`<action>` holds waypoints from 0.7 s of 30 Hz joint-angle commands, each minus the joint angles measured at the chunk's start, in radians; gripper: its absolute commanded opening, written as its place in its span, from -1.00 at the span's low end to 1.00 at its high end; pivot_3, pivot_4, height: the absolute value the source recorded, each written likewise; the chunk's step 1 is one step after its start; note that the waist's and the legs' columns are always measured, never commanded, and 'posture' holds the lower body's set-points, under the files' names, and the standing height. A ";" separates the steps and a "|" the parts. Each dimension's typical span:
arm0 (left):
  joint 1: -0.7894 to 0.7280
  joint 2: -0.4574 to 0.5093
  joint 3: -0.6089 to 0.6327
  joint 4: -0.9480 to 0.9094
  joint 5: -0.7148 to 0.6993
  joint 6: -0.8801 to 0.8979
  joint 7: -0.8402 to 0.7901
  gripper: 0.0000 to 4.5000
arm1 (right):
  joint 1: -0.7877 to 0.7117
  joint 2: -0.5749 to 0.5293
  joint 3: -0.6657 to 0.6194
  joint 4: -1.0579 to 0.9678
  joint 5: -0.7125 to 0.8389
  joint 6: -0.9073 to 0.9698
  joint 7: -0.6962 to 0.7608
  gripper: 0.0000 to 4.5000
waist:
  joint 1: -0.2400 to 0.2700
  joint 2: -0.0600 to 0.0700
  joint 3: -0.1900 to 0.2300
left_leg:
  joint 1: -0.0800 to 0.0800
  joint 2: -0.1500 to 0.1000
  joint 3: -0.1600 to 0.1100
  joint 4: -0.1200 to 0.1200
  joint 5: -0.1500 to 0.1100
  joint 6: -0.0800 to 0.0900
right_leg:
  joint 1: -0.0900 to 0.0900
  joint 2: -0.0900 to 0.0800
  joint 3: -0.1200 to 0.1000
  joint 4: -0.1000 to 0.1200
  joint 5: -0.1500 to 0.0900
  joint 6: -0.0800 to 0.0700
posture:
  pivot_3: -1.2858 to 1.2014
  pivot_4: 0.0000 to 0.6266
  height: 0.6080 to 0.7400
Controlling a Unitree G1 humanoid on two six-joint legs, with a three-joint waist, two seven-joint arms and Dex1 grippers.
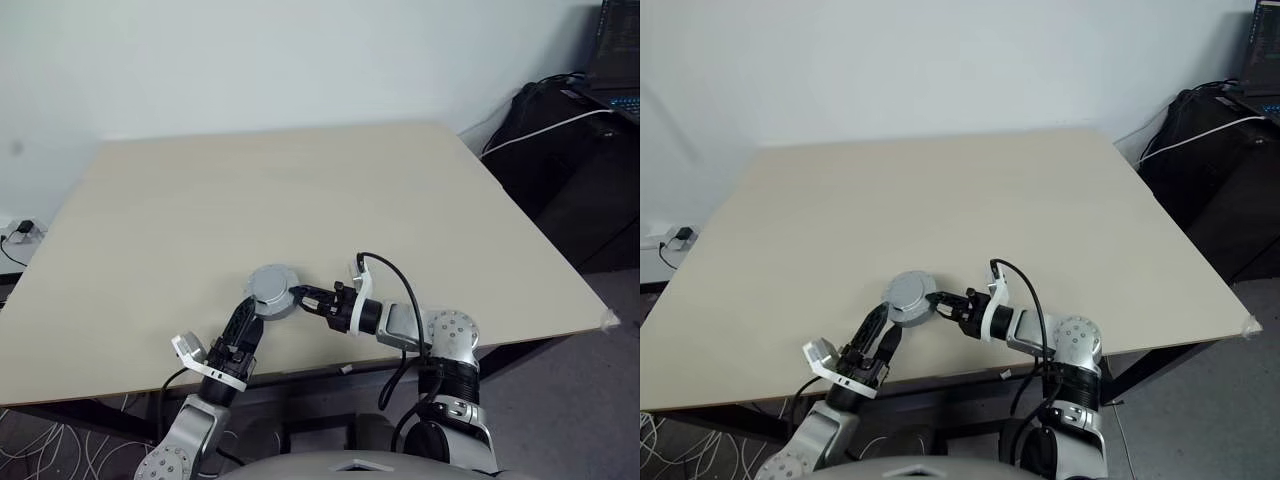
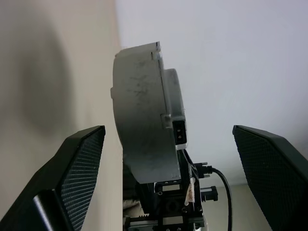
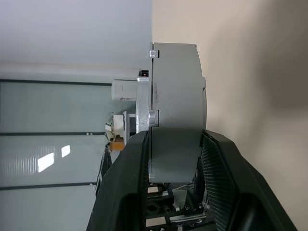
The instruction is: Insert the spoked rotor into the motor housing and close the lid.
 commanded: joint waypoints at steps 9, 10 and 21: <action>-0.067 -0.059 -0.022 0.036 -0.027 -0.016 -0.041 0.99 | 0.020 0.074 0.033 -0.063 0.068 0.065 0.019 -0.43 | 0.000 0.000 0.000 | 0.000 0.000 0.000 0.000 0.000 0.000 | 0.000 0.000 0.000 0.000 0.001 -0.001 | 0.03 -1.00 1.00; -0.068 -0.057 -0.022 0.038 -0.032 -0.011 -0.039 0.99 | 0.018 0.075 0.031 -0.063 0.067 0.065 0.019 -0.43 | 0.000 0.000 0.000 | 0.000 0.000 0.000 0.000 0.000 0.000 | 0.000 0.000 0.000 0.000 0.001 -0.001 | 0.03 -1.00 1.00; -0.079 -0.039 -0.026 0.066 -0.065 0.026 -0.027 -0.07 | 0.015 0.078 0.034 -0.066 0.066 0.071 0.020 -0.43 | 0.000 0.000 0.000 | 0.000 0.000 0.000 0.000 0.000 0.000 | 0.000 0.001 0.000 0.000 0.001 -0.001 | 0.03 -1.00 1.00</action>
